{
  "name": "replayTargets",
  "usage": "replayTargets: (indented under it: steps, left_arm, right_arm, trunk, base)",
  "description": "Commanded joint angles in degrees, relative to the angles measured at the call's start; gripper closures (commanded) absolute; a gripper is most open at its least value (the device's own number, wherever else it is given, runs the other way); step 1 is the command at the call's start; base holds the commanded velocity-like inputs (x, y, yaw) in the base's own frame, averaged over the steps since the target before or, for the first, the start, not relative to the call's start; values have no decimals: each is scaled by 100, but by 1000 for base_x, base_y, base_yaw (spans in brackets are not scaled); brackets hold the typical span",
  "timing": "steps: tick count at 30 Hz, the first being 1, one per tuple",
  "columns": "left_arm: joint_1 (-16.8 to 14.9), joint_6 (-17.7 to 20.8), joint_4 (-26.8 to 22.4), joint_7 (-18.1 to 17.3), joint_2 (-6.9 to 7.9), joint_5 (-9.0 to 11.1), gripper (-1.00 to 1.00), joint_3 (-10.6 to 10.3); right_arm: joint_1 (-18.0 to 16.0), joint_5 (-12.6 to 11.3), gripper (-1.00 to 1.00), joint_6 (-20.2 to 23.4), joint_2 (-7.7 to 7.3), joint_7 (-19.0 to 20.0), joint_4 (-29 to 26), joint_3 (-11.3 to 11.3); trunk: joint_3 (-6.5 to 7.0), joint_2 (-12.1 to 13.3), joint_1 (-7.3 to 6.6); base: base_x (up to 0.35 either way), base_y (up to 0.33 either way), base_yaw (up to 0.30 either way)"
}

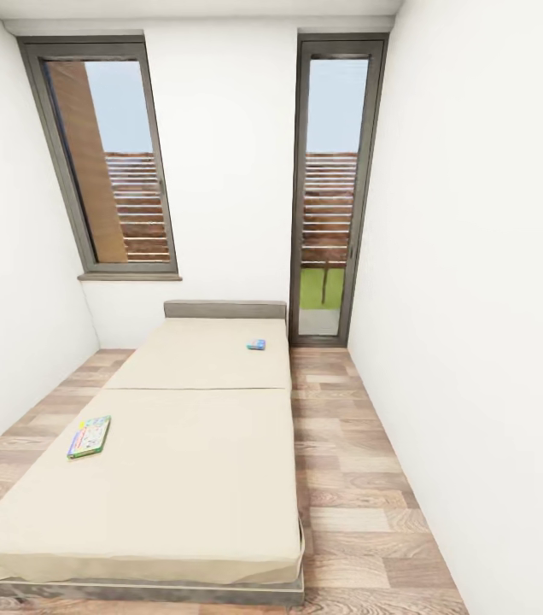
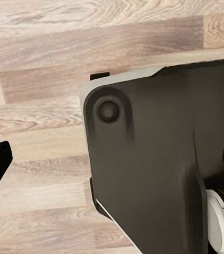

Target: Put all the toys in the child's room - the three board games (two on the bed and one on the table), the two jigsaw puzzles on the table, and the tennis ball on the table - inside the toy box on the table in the child's room.

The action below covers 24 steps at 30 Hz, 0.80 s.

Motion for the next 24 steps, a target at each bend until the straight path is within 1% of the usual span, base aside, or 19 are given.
replayTargets:
  steps: [1,12,20,24]
  left_arm:
    - [-2,-21,-24,-2,-1,-54,-100,-8]
    - [-2,-44,-77,-12,-2,-42,-100,14]
    - [-2,-288,-73,-5,0,-29,-100,28]
    - [-2,-323,-73,0,0,-38,-100,13]
  right_arm:
    - [-1,-6,-100,-16,-6,-2,-1,-3]
    - [-1,-4,-100,-13,-29,-1,-6,-5]
    - [-1,-1,-100,-8,-33,-1,-6,-3]
    - [-1,1,-100,-7,-27,-1,-6,-2]
  trunk:
    - [-4,-5,2]
    - [-29,-5,2]
    - [-95,-5,2]
    - [-132,-5,2]
  base:
    - [0,0,0]
    - [0,0,0]
    - [0,0,0]
    - [0,0,0]
